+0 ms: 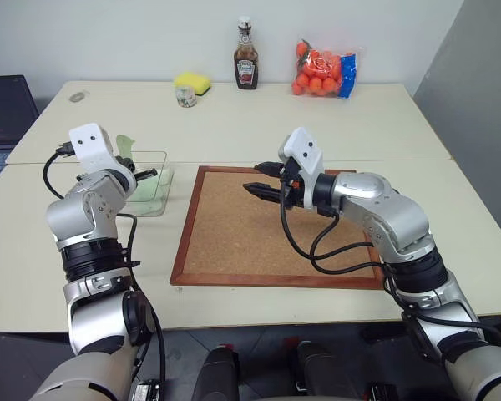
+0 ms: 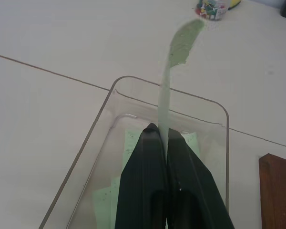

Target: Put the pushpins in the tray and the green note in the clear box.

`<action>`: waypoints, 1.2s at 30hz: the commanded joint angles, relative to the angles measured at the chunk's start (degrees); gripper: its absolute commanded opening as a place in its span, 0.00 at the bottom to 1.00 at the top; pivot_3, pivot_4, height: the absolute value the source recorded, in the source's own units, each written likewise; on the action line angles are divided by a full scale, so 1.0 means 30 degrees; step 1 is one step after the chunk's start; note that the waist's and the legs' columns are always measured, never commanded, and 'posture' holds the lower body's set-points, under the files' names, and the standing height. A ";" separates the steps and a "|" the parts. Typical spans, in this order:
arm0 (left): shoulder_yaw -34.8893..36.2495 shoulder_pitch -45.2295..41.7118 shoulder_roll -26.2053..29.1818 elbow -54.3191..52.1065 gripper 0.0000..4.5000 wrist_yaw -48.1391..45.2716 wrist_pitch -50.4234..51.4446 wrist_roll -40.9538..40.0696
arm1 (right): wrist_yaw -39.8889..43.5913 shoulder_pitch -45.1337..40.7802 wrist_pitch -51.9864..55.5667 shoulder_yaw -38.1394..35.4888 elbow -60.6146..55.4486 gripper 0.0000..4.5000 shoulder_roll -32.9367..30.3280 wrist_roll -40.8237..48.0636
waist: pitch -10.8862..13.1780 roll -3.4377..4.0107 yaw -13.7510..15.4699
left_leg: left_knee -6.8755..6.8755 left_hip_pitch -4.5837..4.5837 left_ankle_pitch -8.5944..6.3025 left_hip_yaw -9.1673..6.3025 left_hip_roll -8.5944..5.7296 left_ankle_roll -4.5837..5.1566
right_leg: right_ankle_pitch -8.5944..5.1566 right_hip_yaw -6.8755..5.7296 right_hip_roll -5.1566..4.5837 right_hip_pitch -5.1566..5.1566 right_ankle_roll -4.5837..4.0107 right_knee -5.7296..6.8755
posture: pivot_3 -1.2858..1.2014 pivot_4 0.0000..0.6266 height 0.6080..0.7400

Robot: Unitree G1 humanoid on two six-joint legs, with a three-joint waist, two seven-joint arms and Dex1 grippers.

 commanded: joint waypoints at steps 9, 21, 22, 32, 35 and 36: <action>0.1198 -0.0643 -0.1086 -0.2639 0.45 0.3140 0.0786 -0.0651 | 0.0254 -0.0485 -0.0369 -0.0326 -0.0266 0.53 0.0416 -0.0322 | 0.0000 -0.0002 0.0002 | 0.0000 -0.0002 0.0001 -0.0004 -0.0001 -0.0003 | 0.0003 0.0001 -0.0004 0.0000 -0.0003 0.0000 | 0.52 0.24 1.00; -0.4870 0.2015 0.0211 -0.5608 0.72 -0.4507 -0.4300 -0.0456 | -0.1529 0.2171 -0.0860 -0.2062 -0.2587 0.53 0.0851 -0.0242 | -0.0002 -0.0006 0.0057 | -0.0016 -0.0004 0.0002 -0.0003 -0.0015 -0.0014 | 0.0004 0.0002 -0.0023 0.0003 -0.0006 -0.0006 | 0.52 0.24 1.00; -0.5437 0.2387 0.0296 -0.5949 0.72 -0.5409 -0.4522 -0.0632 | -0.1876 0.2726 -0.1023 -0.2246 -0.2949 0.53 0.0825 -0.0397 | -0.0007 -0.0013 0.0059 | -0.0016 -0.0003 0.0003 0.0009 -0.0019 -0.0014 | 0.0005 0.0004 -0.0027 0.0001 -0.0006 -0.0007 | 0.52 0.24 1.00; -0.9462 0.4917 -0.0117 -0.6809 0.72 -0.9338 -0.8064 0.0075 | -0.5777 0.9363 -0.5023 -0.4675 -0.5541 0.53 0.0830 -0.2780 | -0.0008 -0.0017 -0.0023 | -0.0015 0.0013 0.0000 0.0039 -0.0010 -0.0007 | -0.0017 0.0040 -0.0011 -0.0004 0.0032 0.0001 | 0.52 0.24 1.00; -1.0762 0.5591 -0.0067 -0.5709 0.72 -1.1286 -0.9975 0.0503 | -0.6697 1.1484 -0.6619 -0.5171 -0.5636 0.53 0.1337 -0.3246 | -0.0012 -0.0014 -0.0028 | -0.0021 0.0045 0.0000 0.0054 0.0000 -0.0006 | -0.0030 0.0060 0.0009 0.0012 0.0052 0.0001 | 0.52 0.24 1.00; -1.1199 0.5856 0.0039 -0.5406 0.72 -1.2291 -1.0379 0.0421 | -0.6866 1.2186 -0.6984 -0.5127 -0.5572 0.53 0.1539 -0.3362 | -0.0012 -0.0013 -0.0036 | -0.0024 0.0060 0.0000 0.0065 0.0000 -0.0006 | -0.0046 0.0068 0.0010 0.0025 0.0078 0.0001 | 0.52 0.24 1.00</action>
